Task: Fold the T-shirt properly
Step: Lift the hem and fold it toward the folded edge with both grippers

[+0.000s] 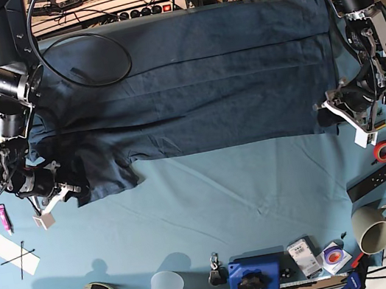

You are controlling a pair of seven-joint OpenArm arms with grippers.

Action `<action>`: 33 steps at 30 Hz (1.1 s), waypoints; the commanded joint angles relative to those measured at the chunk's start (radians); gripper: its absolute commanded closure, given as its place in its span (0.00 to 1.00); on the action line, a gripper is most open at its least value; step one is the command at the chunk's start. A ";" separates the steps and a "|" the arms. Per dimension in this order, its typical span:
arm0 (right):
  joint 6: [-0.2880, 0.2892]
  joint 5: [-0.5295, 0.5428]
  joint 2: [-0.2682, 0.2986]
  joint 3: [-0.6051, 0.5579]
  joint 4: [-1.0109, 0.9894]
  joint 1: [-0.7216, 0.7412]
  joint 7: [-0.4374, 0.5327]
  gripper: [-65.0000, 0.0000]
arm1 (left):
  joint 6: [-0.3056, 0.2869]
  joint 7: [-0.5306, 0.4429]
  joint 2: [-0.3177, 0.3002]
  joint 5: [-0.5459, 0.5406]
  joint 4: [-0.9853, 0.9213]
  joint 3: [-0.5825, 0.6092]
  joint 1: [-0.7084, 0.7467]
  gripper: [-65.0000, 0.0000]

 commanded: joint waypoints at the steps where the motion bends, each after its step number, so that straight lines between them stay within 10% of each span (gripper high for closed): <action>1: 0.001 -0.004 0.012 0.001 0.011 0.024 -0.020 1.00 | 0.004 0.052 -0.008 0.018 0.002 0.000 -0.002 0.94; 18: 0.001 0.082 0.023 0.004 0.245 0.024 -0.028 1.00 | 0.068 0.145 -0.008 -0.083 0.124 -0.001 -0.002 1.00; 33: 0.001 0.491 0.122 0.006 0.305 -0.061 -0.241 1.00 | 0.067 0.235 -0.008 -0.103 0.301 -0.001 0.032 1.00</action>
